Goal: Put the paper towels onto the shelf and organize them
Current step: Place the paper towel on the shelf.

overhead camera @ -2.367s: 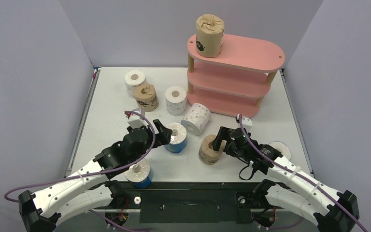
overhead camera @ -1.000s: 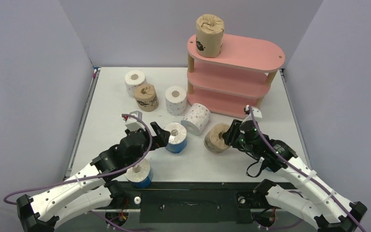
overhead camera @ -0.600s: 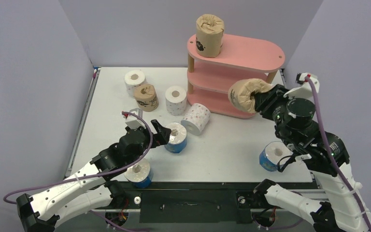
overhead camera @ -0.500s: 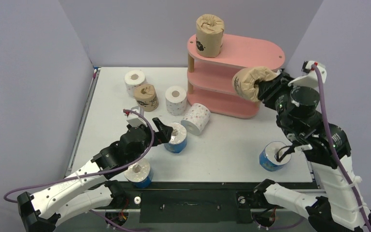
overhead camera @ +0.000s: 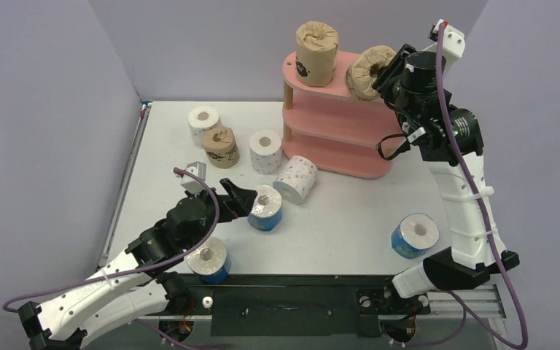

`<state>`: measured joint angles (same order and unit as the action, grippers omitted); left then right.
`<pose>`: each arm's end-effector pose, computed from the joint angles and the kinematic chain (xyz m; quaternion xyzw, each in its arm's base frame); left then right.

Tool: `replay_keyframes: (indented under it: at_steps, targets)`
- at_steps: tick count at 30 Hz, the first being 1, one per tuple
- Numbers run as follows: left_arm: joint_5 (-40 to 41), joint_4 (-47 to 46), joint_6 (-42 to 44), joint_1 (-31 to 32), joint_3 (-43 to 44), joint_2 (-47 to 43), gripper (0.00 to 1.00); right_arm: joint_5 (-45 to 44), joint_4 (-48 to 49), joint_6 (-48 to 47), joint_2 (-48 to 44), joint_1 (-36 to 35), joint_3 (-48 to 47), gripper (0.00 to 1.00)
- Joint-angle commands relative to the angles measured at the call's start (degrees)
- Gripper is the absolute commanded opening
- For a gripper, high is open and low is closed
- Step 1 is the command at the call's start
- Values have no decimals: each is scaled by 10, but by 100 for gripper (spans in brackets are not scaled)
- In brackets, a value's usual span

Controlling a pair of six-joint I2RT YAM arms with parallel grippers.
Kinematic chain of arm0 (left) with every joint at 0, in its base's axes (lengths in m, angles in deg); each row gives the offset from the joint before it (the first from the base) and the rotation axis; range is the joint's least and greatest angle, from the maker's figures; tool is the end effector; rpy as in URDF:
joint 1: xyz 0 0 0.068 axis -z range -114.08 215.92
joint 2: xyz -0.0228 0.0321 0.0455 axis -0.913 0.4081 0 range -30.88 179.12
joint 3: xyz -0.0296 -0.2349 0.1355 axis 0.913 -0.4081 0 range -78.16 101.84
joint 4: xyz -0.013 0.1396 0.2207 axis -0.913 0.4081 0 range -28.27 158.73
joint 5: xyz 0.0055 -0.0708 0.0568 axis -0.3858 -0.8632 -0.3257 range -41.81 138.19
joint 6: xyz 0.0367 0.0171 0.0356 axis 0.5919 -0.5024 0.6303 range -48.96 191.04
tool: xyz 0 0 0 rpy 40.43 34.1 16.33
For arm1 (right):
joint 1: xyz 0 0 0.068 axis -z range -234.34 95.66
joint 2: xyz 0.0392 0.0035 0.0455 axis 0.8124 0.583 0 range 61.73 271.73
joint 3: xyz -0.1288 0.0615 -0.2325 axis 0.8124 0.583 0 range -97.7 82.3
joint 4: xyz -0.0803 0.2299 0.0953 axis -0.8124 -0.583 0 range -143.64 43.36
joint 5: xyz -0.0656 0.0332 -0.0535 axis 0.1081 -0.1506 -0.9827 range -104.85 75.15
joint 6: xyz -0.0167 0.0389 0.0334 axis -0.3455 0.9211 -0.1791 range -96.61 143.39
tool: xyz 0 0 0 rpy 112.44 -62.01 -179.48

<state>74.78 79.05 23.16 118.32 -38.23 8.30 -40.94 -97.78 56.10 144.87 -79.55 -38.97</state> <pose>0.1109 -0.1179 0.3133 -0.1065 0.7850 -0.3284 0.5144 0.2305 0.0912 0.5503 0.1900 0.7516 0.1391 0.6162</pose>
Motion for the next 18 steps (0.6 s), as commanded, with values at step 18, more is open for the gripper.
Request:
replay_keyframes:
  at_steps: [18]
  targets:
    - [-2,-8,-13,-2,5,28,96,82,23,16,56,65,-78,35]
